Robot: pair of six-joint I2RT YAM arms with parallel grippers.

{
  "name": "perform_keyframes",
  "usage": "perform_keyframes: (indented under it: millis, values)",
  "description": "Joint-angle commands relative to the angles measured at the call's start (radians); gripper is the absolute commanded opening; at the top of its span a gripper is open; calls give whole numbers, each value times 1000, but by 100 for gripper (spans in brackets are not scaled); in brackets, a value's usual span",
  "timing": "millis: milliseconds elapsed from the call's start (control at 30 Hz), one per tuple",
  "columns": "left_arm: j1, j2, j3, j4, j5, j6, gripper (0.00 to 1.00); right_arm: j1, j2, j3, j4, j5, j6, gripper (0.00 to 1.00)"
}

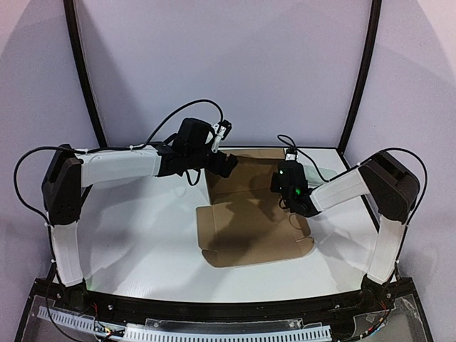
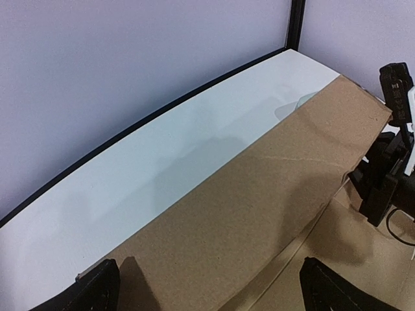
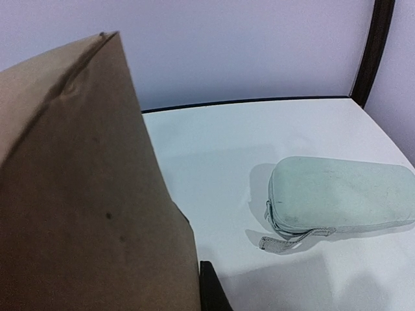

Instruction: Fold the paper box

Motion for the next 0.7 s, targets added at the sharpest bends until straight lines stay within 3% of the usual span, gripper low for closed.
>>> perform_keyframes:
  millis: [0,133,400,667]
  values:
    - [-14,28,5,-145,45,-16,99,-29,25,-67,-102,62,-115,0]
    - [-14,0,58,-185,40,-15,99,-34,-65,-92,-74,-124,-129,0]
    - [-14,-157,64,-211,-32,-51,99,-68,-205,-63,-240,-237,-52,0]
    - [-14,-364,-62,-229,-46,-117,99,-108,-282,8,-395,-335,31,0]
